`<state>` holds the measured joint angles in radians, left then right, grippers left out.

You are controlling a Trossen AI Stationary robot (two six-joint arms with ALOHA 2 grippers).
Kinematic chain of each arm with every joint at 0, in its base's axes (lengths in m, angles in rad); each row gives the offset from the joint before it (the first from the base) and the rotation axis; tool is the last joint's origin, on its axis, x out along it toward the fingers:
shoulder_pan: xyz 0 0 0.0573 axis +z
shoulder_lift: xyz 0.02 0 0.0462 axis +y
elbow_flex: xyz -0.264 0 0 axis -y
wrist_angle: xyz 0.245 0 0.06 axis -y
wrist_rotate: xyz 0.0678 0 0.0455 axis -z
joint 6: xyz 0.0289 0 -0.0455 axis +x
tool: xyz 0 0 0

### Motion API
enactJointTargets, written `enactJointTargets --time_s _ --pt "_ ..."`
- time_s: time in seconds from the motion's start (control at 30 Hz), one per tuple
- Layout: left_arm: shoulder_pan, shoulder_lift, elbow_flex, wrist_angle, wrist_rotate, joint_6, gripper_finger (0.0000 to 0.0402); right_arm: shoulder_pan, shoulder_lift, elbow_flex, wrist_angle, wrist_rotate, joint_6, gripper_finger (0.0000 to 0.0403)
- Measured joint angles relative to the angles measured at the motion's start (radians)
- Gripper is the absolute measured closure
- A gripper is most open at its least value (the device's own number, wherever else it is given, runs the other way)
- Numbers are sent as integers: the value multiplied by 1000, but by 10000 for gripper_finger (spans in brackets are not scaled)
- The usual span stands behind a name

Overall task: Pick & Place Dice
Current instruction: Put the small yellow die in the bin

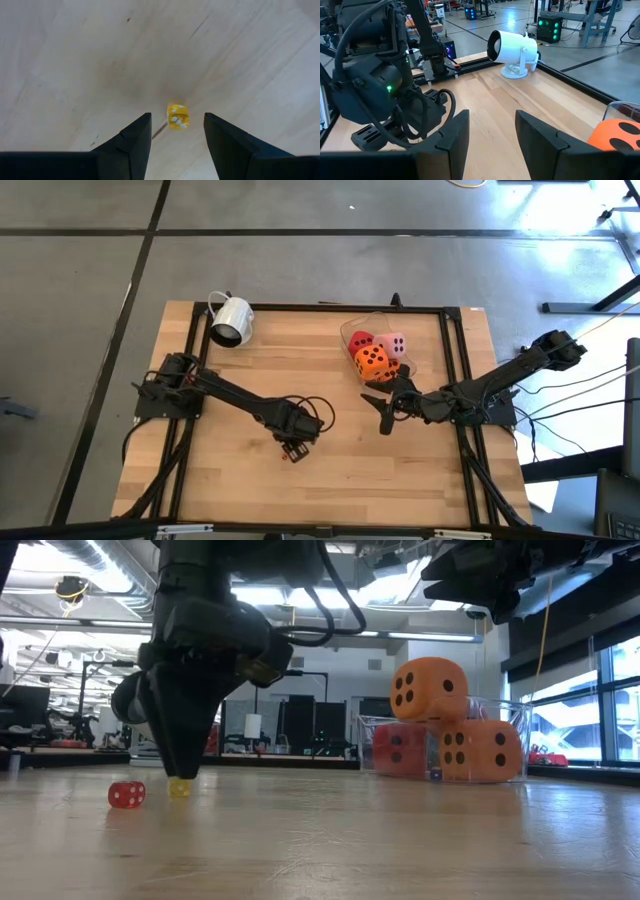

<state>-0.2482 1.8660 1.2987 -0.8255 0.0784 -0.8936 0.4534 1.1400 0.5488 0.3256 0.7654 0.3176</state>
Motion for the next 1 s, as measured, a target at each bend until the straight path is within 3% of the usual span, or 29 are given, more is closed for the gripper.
enactJointTargets --time_s 1.0 --pt "-7 45 2 34 1 15 227 0 0 0 0 -26 0 243"
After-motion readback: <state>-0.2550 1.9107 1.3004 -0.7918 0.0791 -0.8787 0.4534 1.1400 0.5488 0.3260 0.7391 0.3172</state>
